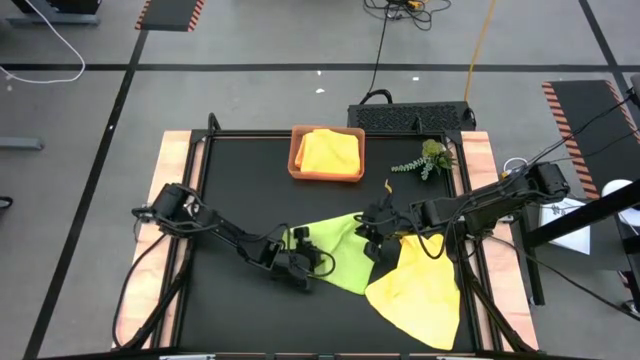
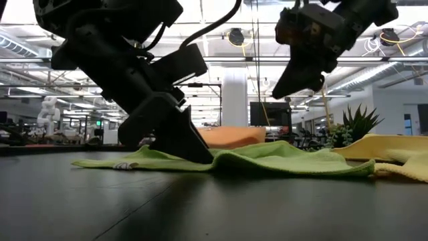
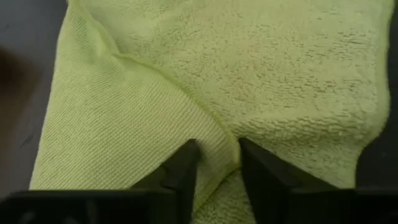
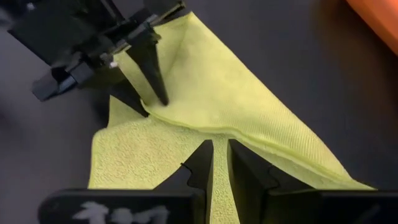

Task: Fold microfiber towels
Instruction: Fold the green towel

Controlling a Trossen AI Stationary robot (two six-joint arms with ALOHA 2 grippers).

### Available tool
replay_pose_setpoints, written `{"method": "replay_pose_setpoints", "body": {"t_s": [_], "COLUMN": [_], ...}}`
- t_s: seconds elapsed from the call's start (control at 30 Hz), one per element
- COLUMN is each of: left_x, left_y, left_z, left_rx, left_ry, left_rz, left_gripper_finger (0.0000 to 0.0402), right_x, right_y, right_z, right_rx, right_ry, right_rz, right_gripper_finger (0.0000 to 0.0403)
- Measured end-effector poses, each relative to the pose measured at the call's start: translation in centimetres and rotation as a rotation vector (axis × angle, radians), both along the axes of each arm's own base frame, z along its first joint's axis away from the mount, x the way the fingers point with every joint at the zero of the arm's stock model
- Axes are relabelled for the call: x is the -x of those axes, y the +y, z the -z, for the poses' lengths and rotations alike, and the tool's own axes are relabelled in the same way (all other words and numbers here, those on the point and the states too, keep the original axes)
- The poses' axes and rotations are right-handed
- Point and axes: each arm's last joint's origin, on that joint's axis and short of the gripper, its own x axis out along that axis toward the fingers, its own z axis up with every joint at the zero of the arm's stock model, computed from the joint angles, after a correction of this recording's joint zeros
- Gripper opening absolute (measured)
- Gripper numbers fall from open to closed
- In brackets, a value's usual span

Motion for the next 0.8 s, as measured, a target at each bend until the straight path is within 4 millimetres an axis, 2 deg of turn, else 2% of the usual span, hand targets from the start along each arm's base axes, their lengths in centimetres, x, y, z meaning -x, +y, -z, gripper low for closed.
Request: {"method": "replay_pose_setpoints", "body": {"t_s": [0.17, 0.23, 0.47, 0.63, 0.8], "left_x": [0.1, 0.1, 0.6, 1.2, 1.8], "left_y": [-0.1, -0.1, 0.1, 0.3, 0.4], "left_z": [-0.6, -1.1, -3.9, -5.8, -6.3], "left_rx": [-0.008, 0.002, 0.001, 0.003, 0.027], "left_ry": [-0.011, -0.014, -0.056, -0.065, -0.035], "left_rz": [0.047, 0.064, 0.082, 0.084, 0.069], "left_gripper_finger": [0.0034, 0.0011, 0.0008, 0.0014, 0.0015], "right_x": [0.5, 0.7, 1.5, 1.9, 2.5], "right_y": [-0.1, -0.1, 0.4, 0.5, -0.7], "right_z": [1.0, 1.2, 2.3, 2.6, 3.2], "right_rx": [-0.01, -0.012, 0.003, 0.105, 0.18], "right_ry": [0.029, 0.037, 0.077, 0.125, 0.222], "right_rz": [0.014, 0.017, -0.014, -0.054, 0.001], "right_gripper_finger": [0.0041, 0.0041, 0.0041, 0.0044, 0.008]}}
